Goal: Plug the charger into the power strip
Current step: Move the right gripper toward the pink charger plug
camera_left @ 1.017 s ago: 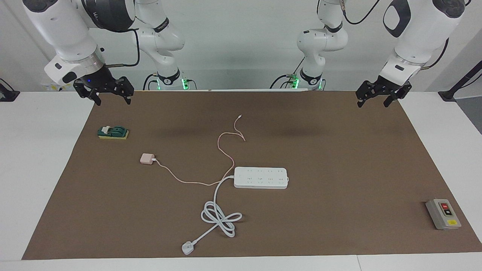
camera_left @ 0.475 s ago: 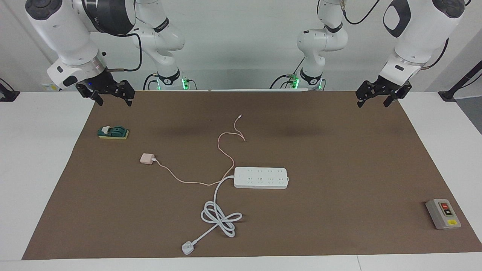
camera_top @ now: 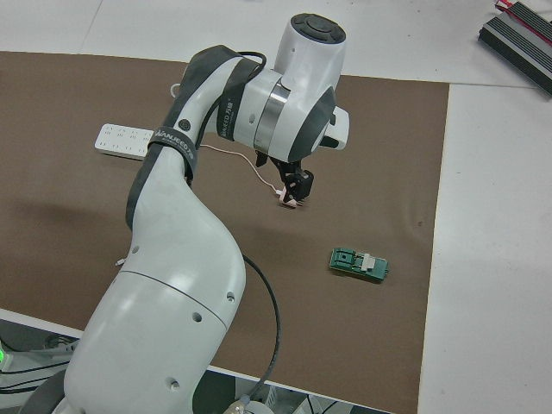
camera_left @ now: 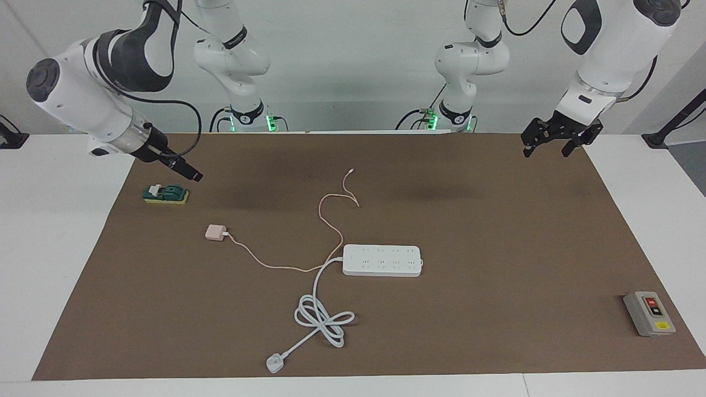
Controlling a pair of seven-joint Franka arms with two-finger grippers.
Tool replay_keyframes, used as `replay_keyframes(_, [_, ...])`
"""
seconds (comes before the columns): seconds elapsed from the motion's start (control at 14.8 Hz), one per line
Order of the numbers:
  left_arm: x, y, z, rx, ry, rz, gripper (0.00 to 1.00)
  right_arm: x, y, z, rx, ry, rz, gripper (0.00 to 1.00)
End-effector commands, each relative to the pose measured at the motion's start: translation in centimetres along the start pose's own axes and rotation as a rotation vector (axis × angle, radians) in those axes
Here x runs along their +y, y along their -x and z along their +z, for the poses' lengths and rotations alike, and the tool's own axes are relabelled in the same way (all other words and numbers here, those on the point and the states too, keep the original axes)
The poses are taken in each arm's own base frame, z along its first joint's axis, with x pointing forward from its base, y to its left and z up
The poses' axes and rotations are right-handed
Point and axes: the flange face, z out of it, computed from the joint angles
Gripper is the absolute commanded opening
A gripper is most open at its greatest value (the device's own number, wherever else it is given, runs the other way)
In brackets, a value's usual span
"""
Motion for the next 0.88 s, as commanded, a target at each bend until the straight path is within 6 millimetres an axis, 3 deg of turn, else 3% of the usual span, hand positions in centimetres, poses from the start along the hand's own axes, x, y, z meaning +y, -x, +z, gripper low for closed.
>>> replay_keyframes(0.0, [0.1, 0.9, -0.1, 0.008, -0.023, -0.009, 1.00, -0.1, -2.3, 1.8, -0.074, -0.102, 0.171, 1.00])
replay_keyframes(0.34, [0.1, 0.9, -0.1, 0.008, -0.023, -0.009, 1.00, 1.3, -5.5, 6.6, -0.214, -0.250, 0.373, 1.00])
replay_keyframes(0.61, [0.1, 0.9, -0.1, 0.008, -0.023, -0.009, 1.00, 2.3, -9.5, 10.7, -0.311, -0.275, 0.466, 1.00])
replay_keyframes(0.81, [0.1, 0.9, -0.1, 0.008, -0.023, -0.010, 1.00, 1.9, -11.1, 13.2, -0.370, -0.334, 0.523, 1.00])
